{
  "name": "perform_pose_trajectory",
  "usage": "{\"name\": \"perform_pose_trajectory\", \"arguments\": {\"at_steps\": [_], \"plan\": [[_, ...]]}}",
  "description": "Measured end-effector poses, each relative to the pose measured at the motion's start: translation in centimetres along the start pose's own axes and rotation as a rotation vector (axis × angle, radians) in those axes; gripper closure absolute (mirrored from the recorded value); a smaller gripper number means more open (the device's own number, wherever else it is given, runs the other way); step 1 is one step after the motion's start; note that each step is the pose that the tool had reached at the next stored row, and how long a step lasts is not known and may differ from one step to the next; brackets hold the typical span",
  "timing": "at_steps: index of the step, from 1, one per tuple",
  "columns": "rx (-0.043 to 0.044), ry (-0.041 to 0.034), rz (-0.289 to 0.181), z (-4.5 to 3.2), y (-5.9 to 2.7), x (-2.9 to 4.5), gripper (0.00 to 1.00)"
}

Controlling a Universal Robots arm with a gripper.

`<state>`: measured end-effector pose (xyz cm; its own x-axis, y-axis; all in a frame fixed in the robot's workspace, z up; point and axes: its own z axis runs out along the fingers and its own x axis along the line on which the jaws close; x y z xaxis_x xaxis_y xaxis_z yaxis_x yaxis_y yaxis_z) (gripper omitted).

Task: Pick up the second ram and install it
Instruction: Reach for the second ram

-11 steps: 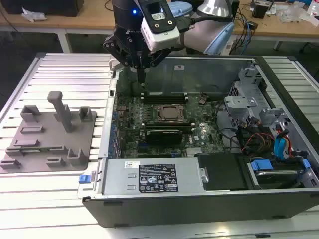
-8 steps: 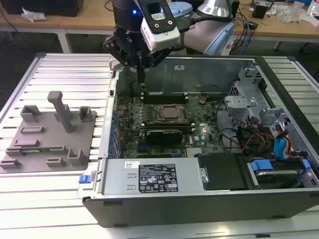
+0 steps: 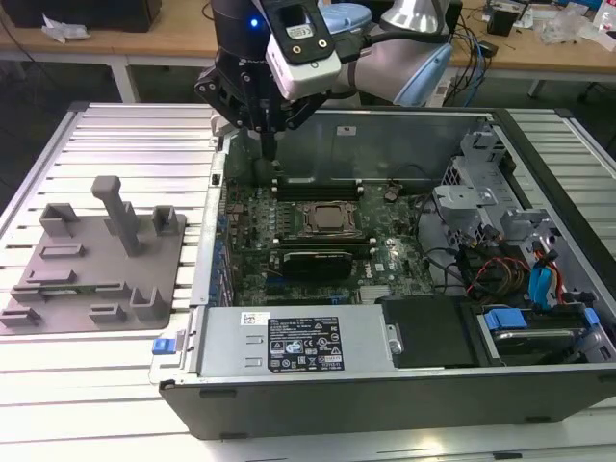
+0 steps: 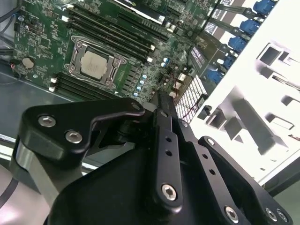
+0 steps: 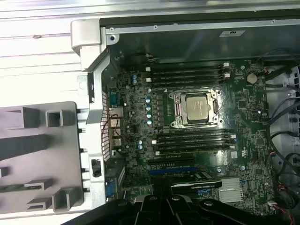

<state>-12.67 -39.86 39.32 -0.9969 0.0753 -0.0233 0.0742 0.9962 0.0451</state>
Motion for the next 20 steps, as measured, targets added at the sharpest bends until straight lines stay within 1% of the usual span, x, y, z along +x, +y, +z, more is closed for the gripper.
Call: {"name": "perform_pose_trajectory", "arguments": {"at_steps": [2, 6, 8, 9, 11, 13, 20], "plan": [[0.0000, 0.0000, 0.000, 0.00, 0.01, 0.27, 0.92], [0.0000, -0.0001, 0.000, -0.01, 0.00, 1.06, 0.92], [0.0000, 0.0000, 0.000, -0.02, -0.03, 1.59, 0.92], [0.0000, 0.0000, 0.000, -0.02, -0.07, 2.07, 0.92], [0.0000, 0.0000, 0.000, -0.02, -0.11, 2.52, 0.92], [0.0000, 0.0000, 0.000, -0.02, -0.15, 3.12, 0.92], [0.0000, 0.0000, 0.000, 0.00, -0.22, 4.06, 0.92]]}}
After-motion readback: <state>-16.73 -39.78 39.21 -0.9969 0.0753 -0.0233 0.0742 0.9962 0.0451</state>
